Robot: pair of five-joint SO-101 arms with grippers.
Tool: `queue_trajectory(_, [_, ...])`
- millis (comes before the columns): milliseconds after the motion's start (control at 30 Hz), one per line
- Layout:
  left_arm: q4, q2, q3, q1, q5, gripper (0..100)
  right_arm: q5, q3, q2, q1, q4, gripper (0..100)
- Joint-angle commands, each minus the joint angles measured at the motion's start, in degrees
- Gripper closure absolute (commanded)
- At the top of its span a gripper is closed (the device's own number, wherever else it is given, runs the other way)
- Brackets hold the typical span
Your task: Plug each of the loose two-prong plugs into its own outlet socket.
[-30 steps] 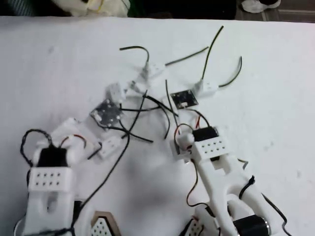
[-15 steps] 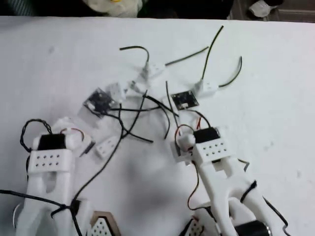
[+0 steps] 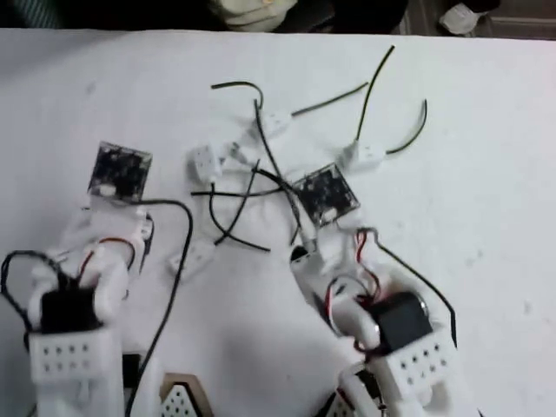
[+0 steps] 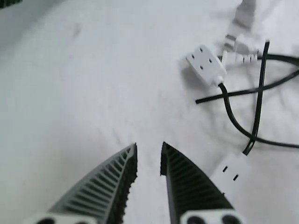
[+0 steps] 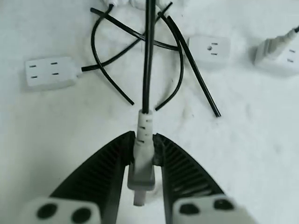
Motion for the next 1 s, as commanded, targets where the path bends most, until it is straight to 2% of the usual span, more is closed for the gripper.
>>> queue_trajectory(0, [0.2,-5.8,-2.1,-0.2,2.4,90,0.8,-2.5,-4.1,-3.6,0.0,98.1])
queue_trajectory(133, [0.3,-8.9,-1.9,2.1,4.8,90,0.4,-3.9,-6.4,-8.3,0.0,98.1])
queue_trajectory(400, [0.6,-14.6,0.7,13.5,9.6,90,0.4,-9.5,-8.1,-16.9,-0.1,98.1])
queue_trajectory(800, [2.3,-28.1,6.9,28.2,9.0,90,0.4,-6.4,-7.7,-23.0,-8.9,98.1])
queue_trajectory(967, [5.3,-29.4,6.9,33.5,4.9,90,0.4,-3.4,-7.7,-27.2,-10.8,98.1])
